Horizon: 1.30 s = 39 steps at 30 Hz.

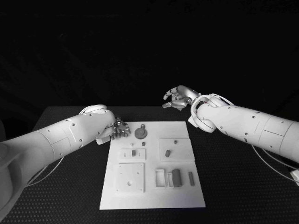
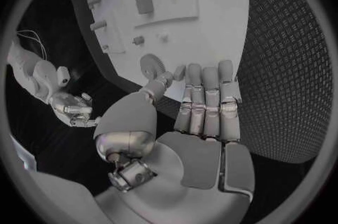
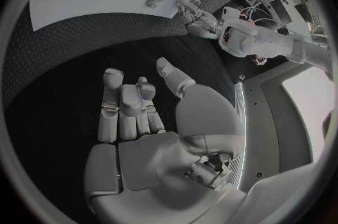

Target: Assemble the parts on the task board

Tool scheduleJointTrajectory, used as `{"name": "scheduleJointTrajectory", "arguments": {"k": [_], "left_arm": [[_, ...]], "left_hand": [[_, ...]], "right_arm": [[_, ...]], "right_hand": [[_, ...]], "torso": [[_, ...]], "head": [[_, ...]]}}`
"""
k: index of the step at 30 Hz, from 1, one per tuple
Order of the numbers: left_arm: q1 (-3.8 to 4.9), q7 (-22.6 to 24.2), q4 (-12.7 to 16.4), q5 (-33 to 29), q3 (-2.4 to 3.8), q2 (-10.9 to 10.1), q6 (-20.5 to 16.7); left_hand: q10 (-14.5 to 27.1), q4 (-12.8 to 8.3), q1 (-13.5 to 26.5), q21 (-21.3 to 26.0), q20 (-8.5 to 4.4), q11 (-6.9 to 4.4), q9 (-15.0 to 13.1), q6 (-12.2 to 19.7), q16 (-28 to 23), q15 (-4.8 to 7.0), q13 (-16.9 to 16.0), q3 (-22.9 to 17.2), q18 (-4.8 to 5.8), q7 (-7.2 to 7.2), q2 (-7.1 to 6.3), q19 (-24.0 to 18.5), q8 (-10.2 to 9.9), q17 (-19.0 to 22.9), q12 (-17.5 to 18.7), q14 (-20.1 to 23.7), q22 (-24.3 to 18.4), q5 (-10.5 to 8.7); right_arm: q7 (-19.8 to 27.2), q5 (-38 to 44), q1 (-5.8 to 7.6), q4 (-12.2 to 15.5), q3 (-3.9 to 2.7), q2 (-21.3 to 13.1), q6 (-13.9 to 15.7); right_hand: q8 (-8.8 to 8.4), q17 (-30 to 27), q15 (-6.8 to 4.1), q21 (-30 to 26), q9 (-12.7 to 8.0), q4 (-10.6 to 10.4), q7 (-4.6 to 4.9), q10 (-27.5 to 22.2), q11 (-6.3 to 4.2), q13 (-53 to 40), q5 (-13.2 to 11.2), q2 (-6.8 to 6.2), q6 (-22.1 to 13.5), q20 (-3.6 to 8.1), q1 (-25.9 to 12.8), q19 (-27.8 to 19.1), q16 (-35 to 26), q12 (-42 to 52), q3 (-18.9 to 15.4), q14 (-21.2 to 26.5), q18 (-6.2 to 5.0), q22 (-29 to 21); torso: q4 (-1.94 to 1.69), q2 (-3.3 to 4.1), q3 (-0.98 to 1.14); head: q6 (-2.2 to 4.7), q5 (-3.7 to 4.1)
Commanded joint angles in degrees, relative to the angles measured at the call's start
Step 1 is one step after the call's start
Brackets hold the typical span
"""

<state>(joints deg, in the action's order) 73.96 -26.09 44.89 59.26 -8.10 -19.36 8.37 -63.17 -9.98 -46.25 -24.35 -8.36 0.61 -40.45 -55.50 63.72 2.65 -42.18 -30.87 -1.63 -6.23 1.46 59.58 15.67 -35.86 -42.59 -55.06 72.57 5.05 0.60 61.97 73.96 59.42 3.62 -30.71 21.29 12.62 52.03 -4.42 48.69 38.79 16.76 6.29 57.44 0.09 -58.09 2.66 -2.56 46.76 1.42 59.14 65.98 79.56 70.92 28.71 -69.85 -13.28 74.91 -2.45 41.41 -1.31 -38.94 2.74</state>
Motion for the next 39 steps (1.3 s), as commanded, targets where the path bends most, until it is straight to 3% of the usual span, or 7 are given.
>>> {"name": "scheduleJointTrajectory", "arguments": {"k": [1,10,12,21,32,39], "left_arm": [[-0.01,0.84,0.02,-0.77,0.0,0.05,0.81],[-0.01,1.05,-0.27,-1.02,0.01,0.15,1.09],[-0.01,1.12,-0.39,-1.03,0.01,0.17,1.14],[0.0,1.49,-0.22,-1.76,0.01,-0.23,0.11],[0.16,1.58,3.79,-4.2,0.36,-3.7,-1.9],[1.26,0.71,8.79,-7.36,0.4,-7.13,-2.65]], "left_hand": [[0.08,-0.42,-0.27,0.33,0.29,-0.54,-0.18,-0.78,0.3,-0.18,0.12,0.0,-0.53,0.02,0.59,0.24,0.46,0.09,-0.24,0.33,0.09,0.22],[-0.38,-2.27,-3.32,0.49,0.24,-0.83,-0.37,-1.37,0.54,-0.11,0.44,-1.27,-0.56,0.32,2.51,0.67,1.09,0.39,-0.41,0.01,0.43,0.37],[-0.55,-1.95,-4.59,0.68,0.26,-0.84,-0.3,-1.44,0.55,-0.14,0.68,-2.78,-0.5,0.35,2.3,0.88,1.19,0.6,-0.38,-0.11,0.49,-0.99],[-1.49,-2.23,-6.41,0.68,0.17,-1.17,-0.38,-2.45,0.94,-0.06,0.91,-4.4,-0.51,0.71,3.11,1.49,1.86,0.77,-0.71,-0.72,0.88,-0.78],[-3.76,-2.66,-7.24,0.37,-0.19,-1.88,-0.15,-4.07,1.61,0.33,1.65,-4.73,-0.67,1.41,2.92,2.78,2.52,0.92,-0.38,-2.3,1.58,-0.8],[-4.96,-2.77,-7.41,0.31,-0.36,-2.19,0.03,-4.8,1.71,0.49,2.1,-4.73,-0.75,1.72,2.65,3.39,2.73,1.12,0.07,-3.13,1.86,-0.76]], "right_arm": [[0.34,0.39,-0.01,-0.03,-0.04,0.07,-0.5],[0.37,0.39,-0.01,-0.07,-0.04,0.14,-0.51],[0.37,0.39,-0.01,-0.06,-0.04,0.16,-0.54],[0.37,0.39,-0.01,-0.14,-0.04,0.15,-0.54],[0.42,0.37,-0.01,-0.75,-0.04,0.06,-0.67],[0.49,0.31,-0.01,-1.79,-0.04,0.2,-0.72]], "right_hand": [[-0.24,-0.02,0.03,-0.28,-0.08,-0.14,2.09,-2.52,1.81,0.09,0.05,0.07,2.62,-0.02,0.52,-0.22,-0.16,0.31,-0.35,0.34,-1.72,0.69],[-0.24,-0.02,0.03,-0.28,-0.08,-0.16,2.09,-2.5,1.81,0.09,0.05,0.08,2.64,-0.03,0.47,-0.21,-0.15,0.33,-0.4,0.33,-1.72,0.7],[-0.25,-0.02,0.03,-0.28,-0.08,-0.16,2.09,-2.49,1.81,0.09,0.05,0.09,2.65,-0.03,0.45,-0.21,-0.15,0.33,-0.41,0.33,-1.72,0.7],[-0.26,-0.02,0.03,-0.28,-0.08,-0.16,2.09,-2.48,1.81,0.1,0.05,0.1,2.66,-0.03,0.42,-0.19,-0.14,0.35,-0.45,0.32,-1.72,0.7],[-0.27,-0.02,0.03,-0.29,-0.08,-0.18,2.09,-2.46,1.81,0.1,0.05,0.12,2.68,-0.04,0.35,-0.18,-0.14,0.37,-0.51,0.31,-1.72,0.71],[-0.28,-0.02,0.03,-0.3,-0.08,-0.19,2.09,-2.46,1.81,0.11,0.05,0.12,2.69,-0.05,0.28,-0.18,-0.14,0.38,-0.56,0.31,-1.72,0.71]], "torso": [[-0.01,-0.01,0.0],[0.02,0.0,-0.01],[0.01,0.0,0.01],[-0.03,-0.01,0.01],[-0.14,-0.08,0.01],[-0.24,-0.05,0.0]], "head": [[-0.05,-0.04],[-0.11,-0.04],[-0.14,-0.06],[-0.2,-0.1],[-0.26,-0.11],[-0.16,-0.24]]}}
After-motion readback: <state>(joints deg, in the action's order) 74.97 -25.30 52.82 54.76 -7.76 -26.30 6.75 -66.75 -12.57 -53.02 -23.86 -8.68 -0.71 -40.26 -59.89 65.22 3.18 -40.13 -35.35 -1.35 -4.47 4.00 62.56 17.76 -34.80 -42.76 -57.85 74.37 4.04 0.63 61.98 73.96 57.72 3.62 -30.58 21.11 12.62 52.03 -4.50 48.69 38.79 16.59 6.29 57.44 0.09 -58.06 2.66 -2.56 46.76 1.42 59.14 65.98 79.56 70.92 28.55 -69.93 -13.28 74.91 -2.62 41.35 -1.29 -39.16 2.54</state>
